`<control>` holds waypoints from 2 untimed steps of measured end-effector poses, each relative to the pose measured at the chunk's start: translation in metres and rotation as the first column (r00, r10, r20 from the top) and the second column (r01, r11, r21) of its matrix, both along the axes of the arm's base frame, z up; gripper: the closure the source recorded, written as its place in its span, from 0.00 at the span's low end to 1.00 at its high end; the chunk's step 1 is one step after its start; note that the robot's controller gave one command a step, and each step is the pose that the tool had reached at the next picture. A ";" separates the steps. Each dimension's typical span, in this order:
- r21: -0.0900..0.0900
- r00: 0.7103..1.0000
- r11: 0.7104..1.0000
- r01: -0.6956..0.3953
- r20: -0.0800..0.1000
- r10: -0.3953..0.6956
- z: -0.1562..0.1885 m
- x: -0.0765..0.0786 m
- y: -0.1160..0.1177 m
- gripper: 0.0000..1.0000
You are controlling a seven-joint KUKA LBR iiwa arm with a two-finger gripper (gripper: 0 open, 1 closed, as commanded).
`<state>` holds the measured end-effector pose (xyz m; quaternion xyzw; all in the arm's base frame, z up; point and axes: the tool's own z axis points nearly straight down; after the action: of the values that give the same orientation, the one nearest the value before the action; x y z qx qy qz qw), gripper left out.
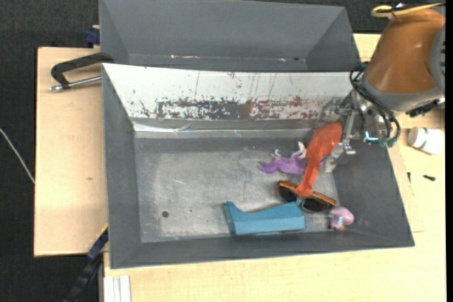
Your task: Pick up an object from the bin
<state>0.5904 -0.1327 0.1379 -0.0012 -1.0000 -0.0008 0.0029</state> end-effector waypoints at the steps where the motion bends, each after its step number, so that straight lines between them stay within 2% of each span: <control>1: -0.001 1.000 1.000 -0.002 0.006 0.002 0.005 0.001 0.001 0.00; 2: 0.004 0.962 0.962 -0.273 0.002 0.273 -0.065 0.009 0.007 1.00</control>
Offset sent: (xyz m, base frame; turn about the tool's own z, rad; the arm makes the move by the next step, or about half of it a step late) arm 0.0084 0.0044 -0.0679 -0.2749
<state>0.5997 -0.1256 0.0734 0.1366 -0.9906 -0.0026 0.0023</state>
